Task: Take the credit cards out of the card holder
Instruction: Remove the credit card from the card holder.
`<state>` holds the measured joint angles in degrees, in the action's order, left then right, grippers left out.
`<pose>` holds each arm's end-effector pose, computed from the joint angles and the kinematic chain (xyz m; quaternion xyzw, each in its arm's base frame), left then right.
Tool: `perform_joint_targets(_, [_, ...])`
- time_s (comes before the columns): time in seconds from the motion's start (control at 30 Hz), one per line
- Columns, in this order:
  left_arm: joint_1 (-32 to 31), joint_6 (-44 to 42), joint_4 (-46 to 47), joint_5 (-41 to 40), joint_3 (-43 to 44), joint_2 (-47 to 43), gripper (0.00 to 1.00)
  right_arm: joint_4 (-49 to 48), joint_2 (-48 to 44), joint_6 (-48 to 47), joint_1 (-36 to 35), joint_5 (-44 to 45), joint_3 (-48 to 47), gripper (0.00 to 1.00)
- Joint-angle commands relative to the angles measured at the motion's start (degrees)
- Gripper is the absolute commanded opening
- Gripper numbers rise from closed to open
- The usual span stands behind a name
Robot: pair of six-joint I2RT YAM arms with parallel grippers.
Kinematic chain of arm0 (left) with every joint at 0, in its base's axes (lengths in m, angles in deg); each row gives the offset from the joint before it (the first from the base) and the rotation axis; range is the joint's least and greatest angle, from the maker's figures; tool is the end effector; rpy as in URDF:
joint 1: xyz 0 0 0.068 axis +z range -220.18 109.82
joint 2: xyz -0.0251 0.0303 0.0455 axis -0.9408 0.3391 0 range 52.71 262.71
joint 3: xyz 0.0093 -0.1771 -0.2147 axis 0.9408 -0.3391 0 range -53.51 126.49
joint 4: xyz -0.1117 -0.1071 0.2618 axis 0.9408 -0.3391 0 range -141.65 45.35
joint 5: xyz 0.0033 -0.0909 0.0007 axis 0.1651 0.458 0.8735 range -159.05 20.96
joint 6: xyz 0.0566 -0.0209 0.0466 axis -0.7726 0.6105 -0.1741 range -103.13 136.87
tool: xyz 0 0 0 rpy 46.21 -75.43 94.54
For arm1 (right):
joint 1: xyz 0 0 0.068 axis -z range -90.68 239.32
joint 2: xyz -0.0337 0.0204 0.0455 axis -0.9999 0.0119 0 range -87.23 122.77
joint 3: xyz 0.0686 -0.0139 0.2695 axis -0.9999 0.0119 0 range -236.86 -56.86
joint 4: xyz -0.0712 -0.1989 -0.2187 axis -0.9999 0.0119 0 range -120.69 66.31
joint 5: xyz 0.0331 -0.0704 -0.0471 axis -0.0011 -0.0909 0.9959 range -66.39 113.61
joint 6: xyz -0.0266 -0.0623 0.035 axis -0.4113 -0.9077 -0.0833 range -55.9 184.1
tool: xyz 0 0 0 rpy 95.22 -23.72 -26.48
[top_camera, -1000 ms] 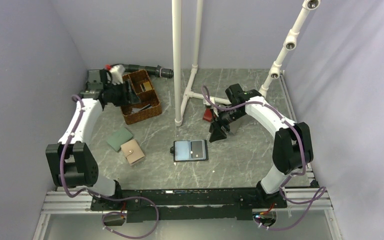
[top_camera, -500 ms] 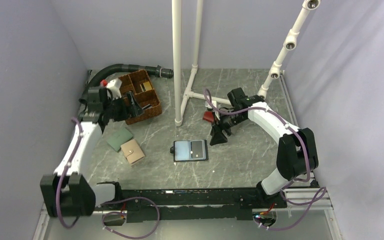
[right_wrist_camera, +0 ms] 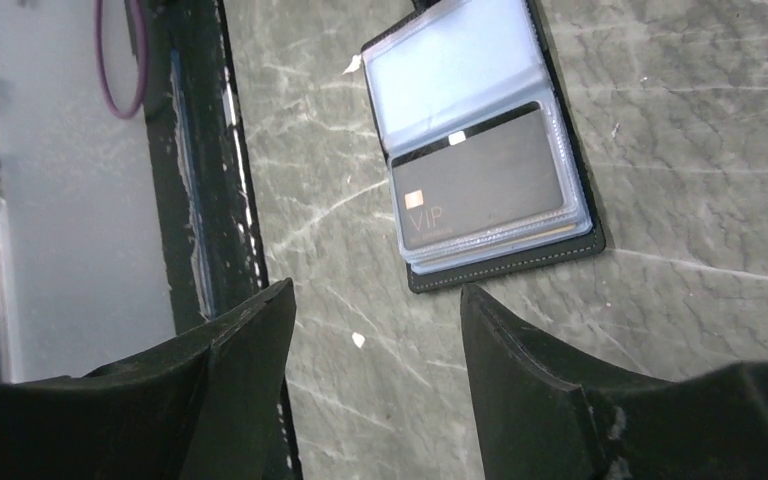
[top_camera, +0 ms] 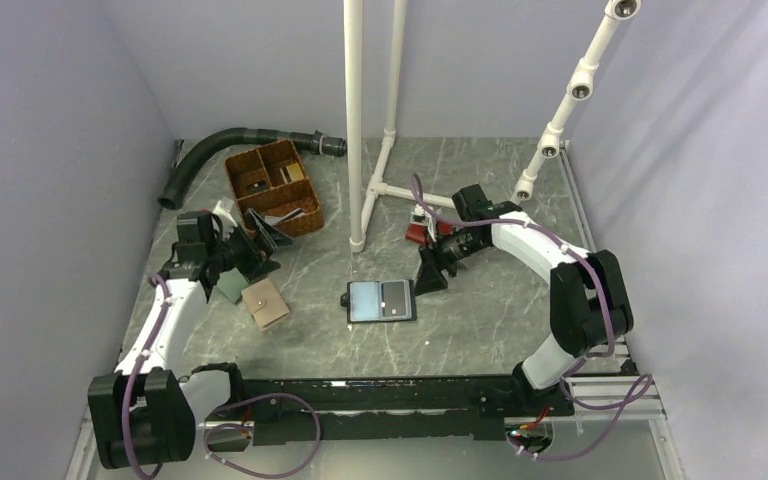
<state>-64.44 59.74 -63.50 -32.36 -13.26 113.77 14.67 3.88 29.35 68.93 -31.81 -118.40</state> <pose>0.2812 -0.0106 0.2223 -0.2316 0.8380 -0.3985 0.2920 0.2962 0.1669 0.1855 -0.4602 0.7498 0.4428 0.1728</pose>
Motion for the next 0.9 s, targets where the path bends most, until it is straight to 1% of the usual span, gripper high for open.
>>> perform_joint_targets(0.0, [-5.0,4.0,0.5,3.9,-4.3,-3.6,0.91,-8.8,2.8,10.6,-0.4,-4.5,0.2,0.63])
perform_joint_targets(0.07, [-8.7,5.8,2.2,2.7,-6.3,-5.1,0.87,-12.4,3.3,14.9,-0.5,-5.0,0.8,0.61])
perform_joint_targets(0.17, [-13.3,10.7,9.4,0.4,-10.9,-7.8,0.84,-18.3,3.4,21.6,-0.6,-5.6,3.2,0.60])
perform_joint_targets(0.3, [-17.8,14.6,15.5,-2.2,-14.5,-9.6,0.79,-24.0,4.0,29.0,-0.6,-4.2,5.6,0.53])
perform_joint_targets(0.37, [-19.5,15.2,16.4,-3.0,-14.7,-9.0,0.76,-26.7,4.4,33.8,-0.7,-1.7,6.5,0.47])
perform_joint_targets(0.4, [-20.3,15.4,17.0,-3.2,-14.7,-8.2,0.74,-27.9,4.7,36.9,-0.7,-0.2,6.9,0.46])
perform_joint_targets(0.5, [-23.2,16.7,21.3,-3.9,-15.1,-5.0,0.66,-29.8,5.8,41.5,-0.8,1.7,7.6,0.42])
perform_joint_targets(0.6, [-27.1,18.1,26.6,-5.0,-15.3,-0.9,0.56,-30.9,5.8,43.8,-0.8,2.6,8.3,0.39])
perform_joint_targets(0.77, [-33.7,18.0,32.0,-6.8,-13.0,8.3,0.51,-33.0,4.4,46.8,-0.7,3.5,11.2,0.38])
perform_joint_targets(0.87, [-36.4,17.0,33.2,-7.1,-10.5,13.6,0.48,-34.4,4.1,48.3,-0.7,3.0,12.5,0.37])
